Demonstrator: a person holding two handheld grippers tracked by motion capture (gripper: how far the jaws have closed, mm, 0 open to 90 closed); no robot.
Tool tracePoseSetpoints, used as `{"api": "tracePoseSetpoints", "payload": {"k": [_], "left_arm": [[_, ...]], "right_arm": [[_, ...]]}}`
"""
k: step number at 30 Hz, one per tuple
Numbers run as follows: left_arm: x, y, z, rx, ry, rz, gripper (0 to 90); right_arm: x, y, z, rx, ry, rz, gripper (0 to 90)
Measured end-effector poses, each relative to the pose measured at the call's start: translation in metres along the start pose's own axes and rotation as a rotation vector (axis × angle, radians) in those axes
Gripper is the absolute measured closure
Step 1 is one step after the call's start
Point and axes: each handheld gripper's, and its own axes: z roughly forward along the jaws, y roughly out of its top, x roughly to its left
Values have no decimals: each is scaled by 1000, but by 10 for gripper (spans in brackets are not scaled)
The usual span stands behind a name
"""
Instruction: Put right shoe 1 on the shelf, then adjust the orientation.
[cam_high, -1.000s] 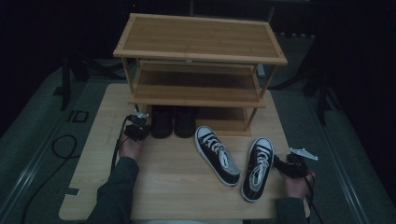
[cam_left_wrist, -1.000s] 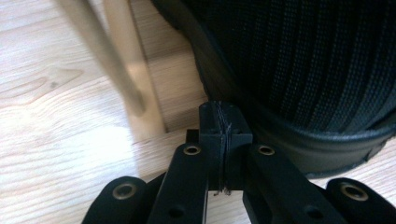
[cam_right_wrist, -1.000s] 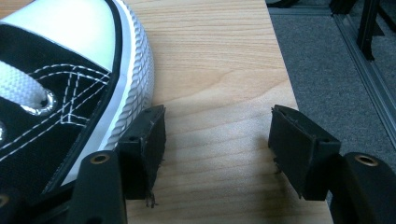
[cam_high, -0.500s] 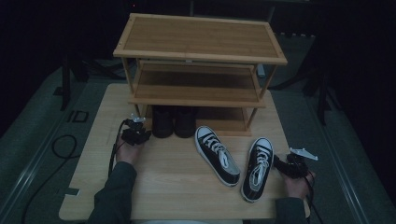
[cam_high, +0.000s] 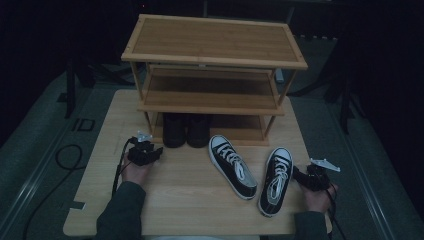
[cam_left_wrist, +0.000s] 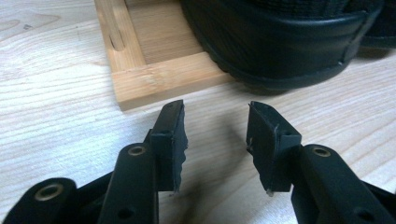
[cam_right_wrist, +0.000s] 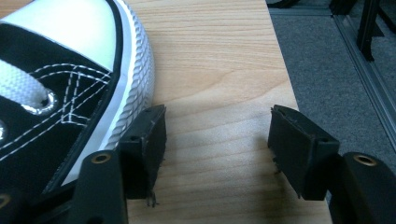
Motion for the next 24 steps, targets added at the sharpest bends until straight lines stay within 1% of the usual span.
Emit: {"api": "tracePoseSetpoints", "payload": {"k": [1,2,3,5,6,10,13,15,16,19,21,24], "left_arm": [[0,0,0,0,0,0,562],[-1,-3,-1,-18,1,-1,560],[-1,-4,-1,-25,1,0,560],[-1,-4,-1,-25,5,3,559],[-3,-4,0,-23,14,15,555],[-9,-4,1,-15,44,54,530],[-9,-4,1,-15,40,52,511],[-9,-4,1,-15,34,51,499],[-10,-4,1,-11,40,62,492],[-10,-4,1,-11,39,63,486],[-10,-4,1,-11,37,64,480],[-10,-4,1,-11,35,66,475]], "right_arm": [[0,0,0,0,0,0,375],[0,0,0,-1,1,-4,378],[0,0,0,-1,2,-4,384],[0,0,0,-2,4,-7,397],[1,0,0,-3,9,-13,409],[0,0,0,-3,10,-15,408],[0,0,0,-1,6,-6,382],[0,0,0,-1,4,-4,381],[0,0,0,1,3,-4,381],[0,0,0,2,0,-3,375],[1,0,0,7,-8,5,355],[0,1,0,14,-11,8,354]]}}
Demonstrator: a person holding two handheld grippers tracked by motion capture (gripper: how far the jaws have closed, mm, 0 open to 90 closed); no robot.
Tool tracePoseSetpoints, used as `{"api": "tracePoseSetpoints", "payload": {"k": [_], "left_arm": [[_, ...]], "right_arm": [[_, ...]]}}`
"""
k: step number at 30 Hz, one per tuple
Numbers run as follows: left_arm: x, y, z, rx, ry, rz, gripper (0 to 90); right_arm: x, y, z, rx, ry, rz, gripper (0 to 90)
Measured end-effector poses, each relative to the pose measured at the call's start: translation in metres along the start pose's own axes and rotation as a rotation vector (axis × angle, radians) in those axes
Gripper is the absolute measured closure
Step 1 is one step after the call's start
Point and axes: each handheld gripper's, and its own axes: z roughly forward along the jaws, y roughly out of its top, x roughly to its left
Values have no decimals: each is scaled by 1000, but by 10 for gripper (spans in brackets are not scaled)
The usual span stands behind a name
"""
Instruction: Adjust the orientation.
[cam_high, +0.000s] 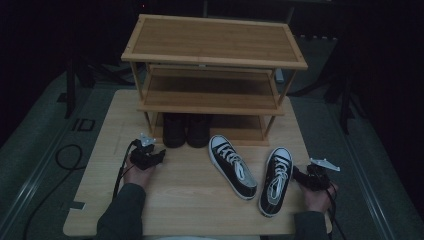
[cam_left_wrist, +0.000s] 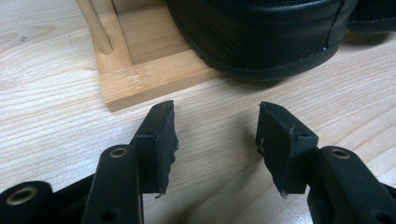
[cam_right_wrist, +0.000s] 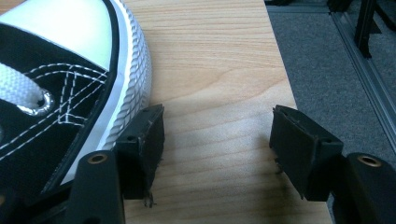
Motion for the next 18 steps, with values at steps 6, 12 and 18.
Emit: {"api": "tracePoseSetpoints", "payload": {"k": [6,12,18], "left_arm": [[0,0,0,1,-1,2,467],[0,0,0,1,-4,2,462],[0,0,0,1,-3,2,459]], "right_arm": [[0,0,-4,12,16,16,485],[2,5,-13,-4,56,27,557],[8,14,-24,-31,76,-12,559]]}}
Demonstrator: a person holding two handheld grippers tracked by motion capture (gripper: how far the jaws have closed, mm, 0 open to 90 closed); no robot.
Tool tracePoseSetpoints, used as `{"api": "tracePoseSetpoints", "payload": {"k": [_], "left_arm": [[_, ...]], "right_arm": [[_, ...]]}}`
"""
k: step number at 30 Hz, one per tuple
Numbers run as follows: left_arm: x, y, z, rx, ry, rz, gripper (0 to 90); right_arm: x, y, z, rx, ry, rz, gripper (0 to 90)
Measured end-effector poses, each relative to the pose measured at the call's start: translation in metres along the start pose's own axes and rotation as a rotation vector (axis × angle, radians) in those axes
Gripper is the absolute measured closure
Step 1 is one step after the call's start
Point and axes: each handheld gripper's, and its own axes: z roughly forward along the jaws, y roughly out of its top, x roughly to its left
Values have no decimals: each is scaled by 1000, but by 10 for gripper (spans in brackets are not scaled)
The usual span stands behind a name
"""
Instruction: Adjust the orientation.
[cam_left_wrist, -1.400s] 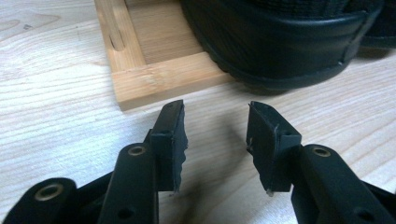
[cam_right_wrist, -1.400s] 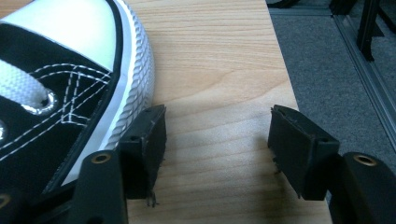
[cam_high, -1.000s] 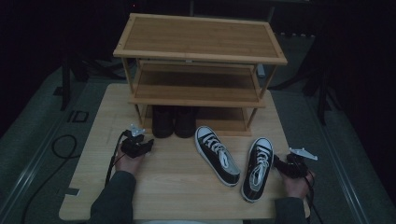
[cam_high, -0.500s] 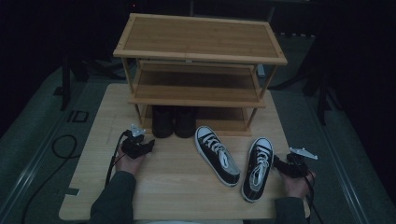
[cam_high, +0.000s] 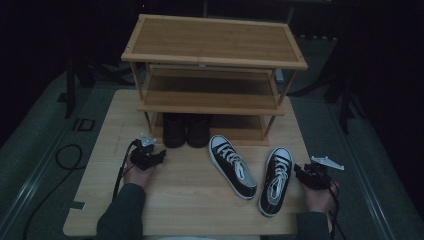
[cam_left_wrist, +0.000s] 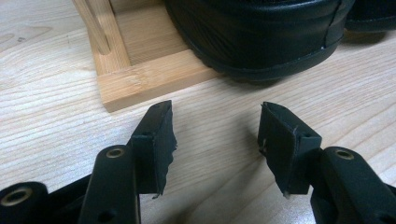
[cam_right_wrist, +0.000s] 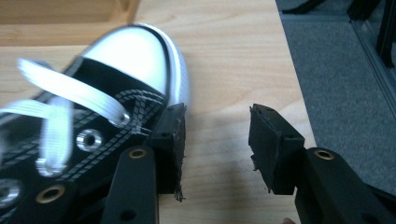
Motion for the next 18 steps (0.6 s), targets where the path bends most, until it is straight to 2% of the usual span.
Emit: {"api": "tracePoseSetpoints", "payload": {"k": [3,5,10,13,18], "left_arm": [[0,0,0,0,0,0,459],[0,0,0,0,0,0,459],[0,0,0,0,0,0,459],[0,0,0,0,0,0,459],[0,0,0,0,0,0,459]], "right_arm": [[4,6,-5,-8,5,-36,560],[7,10,-8,-11,-3,-77,570],[17,22,-17,-27,37,-124,585],[25,30,-22,-37,59,-175,612],[36,39,-27,-48,87,-209,616]]}}
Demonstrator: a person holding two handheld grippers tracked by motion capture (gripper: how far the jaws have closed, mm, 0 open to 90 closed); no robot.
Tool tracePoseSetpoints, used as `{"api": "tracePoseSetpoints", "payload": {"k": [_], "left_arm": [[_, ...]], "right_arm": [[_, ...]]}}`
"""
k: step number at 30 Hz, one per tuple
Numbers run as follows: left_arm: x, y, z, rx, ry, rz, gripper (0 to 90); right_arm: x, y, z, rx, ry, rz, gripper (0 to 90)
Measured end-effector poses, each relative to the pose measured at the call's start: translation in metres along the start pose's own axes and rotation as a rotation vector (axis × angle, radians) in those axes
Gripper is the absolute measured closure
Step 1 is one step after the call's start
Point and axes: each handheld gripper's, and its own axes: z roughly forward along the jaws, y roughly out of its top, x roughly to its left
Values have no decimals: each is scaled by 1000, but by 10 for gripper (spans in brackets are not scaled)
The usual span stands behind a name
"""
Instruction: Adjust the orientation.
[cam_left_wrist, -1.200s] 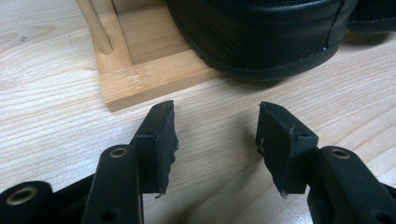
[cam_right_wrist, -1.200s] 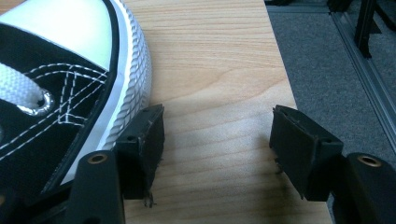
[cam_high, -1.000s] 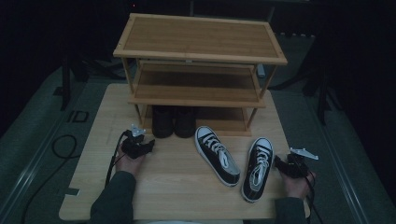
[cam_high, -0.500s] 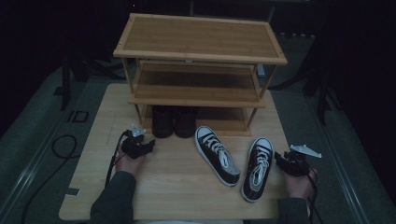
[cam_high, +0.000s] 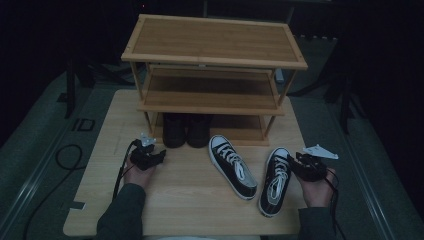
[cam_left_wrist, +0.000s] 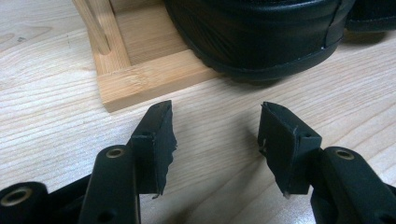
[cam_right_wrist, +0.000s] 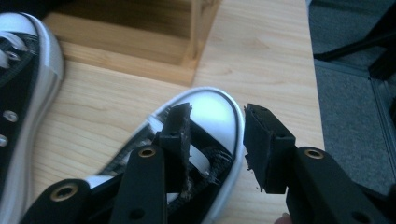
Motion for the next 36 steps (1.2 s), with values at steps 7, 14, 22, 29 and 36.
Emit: {"api": "tracePoseSetpoints", "payload": {"k": [7,14,22,29,36], "left_arm": [[0,0,0,0,0,0,459],[0,0,0,0,0,0,459],[0,0,0,0,0,0,457],[0,0,0,0,-1,0,457],[0,0,0,0,-1,0,457]], "right_arm": [[10,14,-3,4,53,-30,617],[21,24,-3,22,103,-61,626],[32,39,-2,42,143,-112,607],[41,50,0,65,165,-164,597],[52,57,3,114,194,-205,583]]}}
